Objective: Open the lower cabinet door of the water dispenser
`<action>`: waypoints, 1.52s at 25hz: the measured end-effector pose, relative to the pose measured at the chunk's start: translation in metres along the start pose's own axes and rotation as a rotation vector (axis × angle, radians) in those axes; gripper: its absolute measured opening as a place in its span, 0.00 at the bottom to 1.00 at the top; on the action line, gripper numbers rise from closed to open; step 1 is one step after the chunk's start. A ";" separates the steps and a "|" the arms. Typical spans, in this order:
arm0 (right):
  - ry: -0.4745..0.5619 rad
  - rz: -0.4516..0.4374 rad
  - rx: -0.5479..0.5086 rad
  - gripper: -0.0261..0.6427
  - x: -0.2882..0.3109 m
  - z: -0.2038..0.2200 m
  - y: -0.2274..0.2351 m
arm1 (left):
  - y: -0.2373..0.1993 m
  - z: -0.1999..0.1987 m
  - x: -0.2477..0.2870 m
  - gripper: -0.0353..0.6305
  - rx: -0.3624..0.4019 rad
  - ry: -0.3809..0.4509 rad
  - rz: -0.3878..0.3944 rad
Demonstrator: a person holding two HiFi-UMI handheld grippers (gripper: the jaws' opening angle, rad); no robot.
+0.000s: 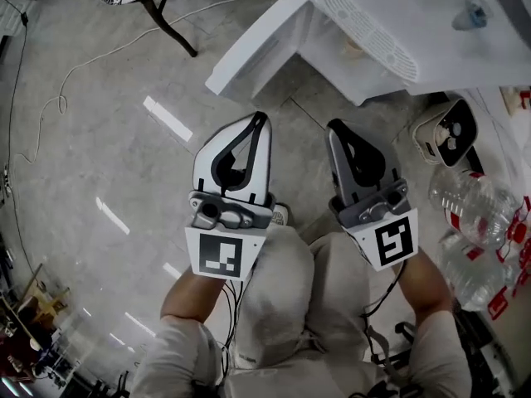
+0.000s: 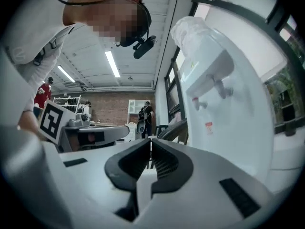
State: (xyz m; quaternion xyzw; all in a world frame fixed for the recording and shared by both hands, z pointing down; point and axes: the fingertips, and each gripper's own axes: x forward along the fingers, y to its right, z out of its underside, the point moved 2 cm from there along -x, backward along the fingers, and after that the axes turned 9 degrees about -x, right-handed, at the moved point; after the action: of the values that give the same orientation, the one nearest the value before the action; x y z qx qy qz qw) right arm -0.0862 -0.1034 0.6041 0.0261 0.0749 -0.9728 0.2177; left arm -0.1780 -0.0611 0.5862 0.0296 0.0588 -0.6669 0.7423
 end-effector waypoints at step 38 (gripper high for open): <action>-0.086 0.587 -0.038 0.06 -0.246 -0.599 0.079 | 0.155 -0.585 -0.003 0.06 -0.067 0.013 0.205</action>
State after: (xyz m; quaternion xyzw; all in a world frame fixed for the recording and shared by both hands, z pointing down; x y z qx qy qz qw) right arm 0.1809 0.0237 0.0223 0.0013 0.0732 -0.8669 0.4932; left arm -0.0524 0.0300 0.0015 0.0150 0.0825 -0.5849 0.8068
